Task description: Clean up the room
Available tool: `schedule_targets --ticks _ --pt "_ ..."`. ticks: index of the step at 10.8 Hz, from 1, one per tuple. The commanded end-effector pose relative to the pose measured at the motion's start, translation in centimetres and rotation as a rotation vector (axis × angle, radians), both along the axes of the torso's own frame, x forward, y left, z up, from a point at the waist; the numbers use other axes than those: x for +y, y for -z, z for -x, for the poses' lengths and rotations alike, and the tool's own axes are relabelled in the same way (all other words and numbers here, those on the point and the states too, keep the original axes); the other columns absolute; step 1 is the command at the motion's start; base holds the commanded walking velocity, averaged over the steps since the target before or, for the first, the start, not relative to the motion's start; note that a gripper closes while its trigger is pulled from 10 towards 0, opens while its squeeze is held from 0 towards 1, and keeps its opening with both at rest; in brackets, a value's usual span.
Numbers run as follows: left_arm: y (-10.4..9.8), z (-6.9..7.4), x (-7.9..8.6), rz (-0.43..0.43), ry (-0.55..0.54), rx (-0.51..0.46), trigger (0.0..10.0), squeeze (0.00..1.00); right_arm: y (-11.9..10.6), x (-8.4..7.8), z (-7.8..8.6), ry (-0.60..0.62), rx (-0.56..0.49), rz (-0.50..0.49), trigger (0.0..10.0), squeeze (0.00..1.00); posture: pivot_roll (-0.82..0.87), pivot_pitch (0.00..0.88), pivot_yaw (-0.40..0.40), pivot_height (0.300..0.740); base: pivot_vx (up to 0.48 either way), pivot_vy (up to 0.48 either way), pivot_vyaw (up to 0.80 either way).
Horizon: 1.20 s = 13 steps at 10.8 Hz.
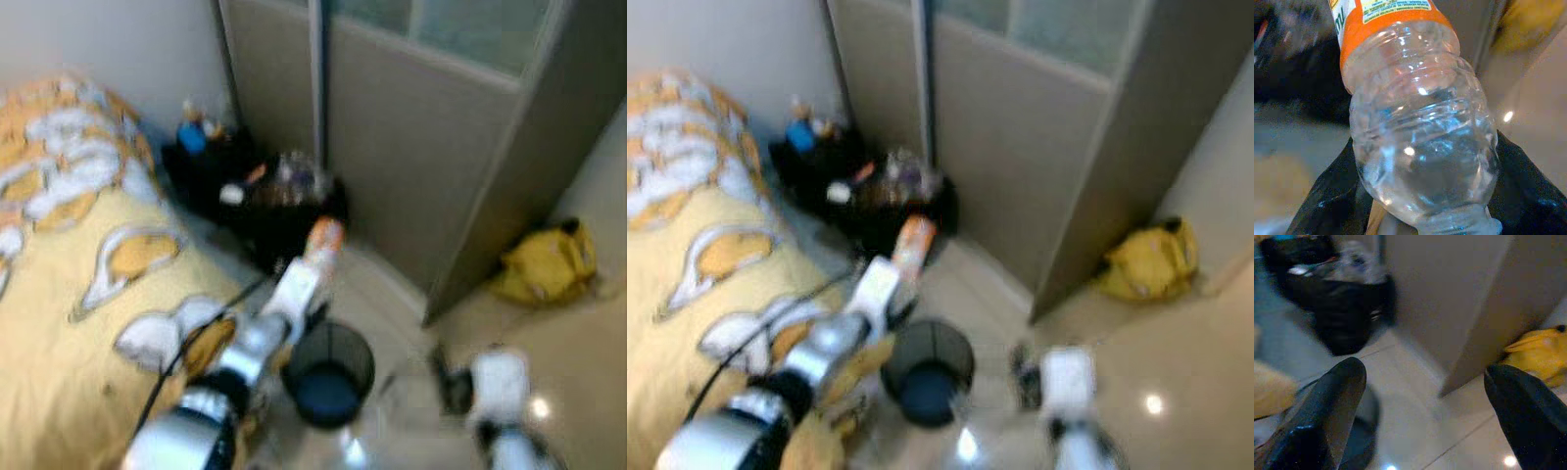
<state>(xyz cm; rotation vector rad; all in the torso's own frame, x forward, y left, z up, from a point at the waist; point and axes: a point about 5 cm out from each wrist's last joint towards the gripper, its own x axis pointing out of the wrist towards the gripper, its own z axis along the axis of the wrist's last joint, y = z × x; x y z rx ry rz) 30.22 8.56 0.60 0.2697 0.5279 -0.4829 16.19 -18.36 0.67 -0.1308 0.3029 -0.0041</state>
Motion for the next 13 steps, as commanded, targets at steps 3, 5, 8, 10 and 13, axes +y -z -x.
schedule_targets --ticks 3,5,8,10,13 --pt "0.2 0.2 -1.5 -0.145 0.018 -0.020 10.0 0.00 -1.7 1.6 1.4 -0.063 -0.029 0.044 10.0 0.00 -0.26 0.083 0.120 0.740 0.000 0.000 0.00" --pt "0.6 1.3 -4.1 -0.154 0.099 -0.041 10.0 0.00 -3.8 3.8 6.3 -0.086 0.014 0.016 10.0 0.00 -0.38 0.239 0.128 0.740 0.000 0.000 0.00" --pt "-0.3 1.2 -6.3 -0.263 0.165 -0.158 10.0 0.00 -5.7 5.3 11.2 -0.040 0.116 0.006 10.0 0.00 -0.47 0.369 0.118 0.740 0.000 0.000 0.00" --pt "-1.4 -0.1 -5.9 -0.280 0.085 -0.200 10.0 0.13 -6.9 6.2 13.0 -0.031 0.152 0.000 10.0 0.00 -0.51 0.425 0.109 0.740 0.000 0.000 0.00" --pt "-2.9 -1.4 -5.8 -0.355 0.093 -0.304 10.0 1.00 -8.0 6.4 14.2 -0.018 0.168 0.001 10.0 0.00 -0.52 0.448 0.103 0.740 0.000 0.000 0.00"
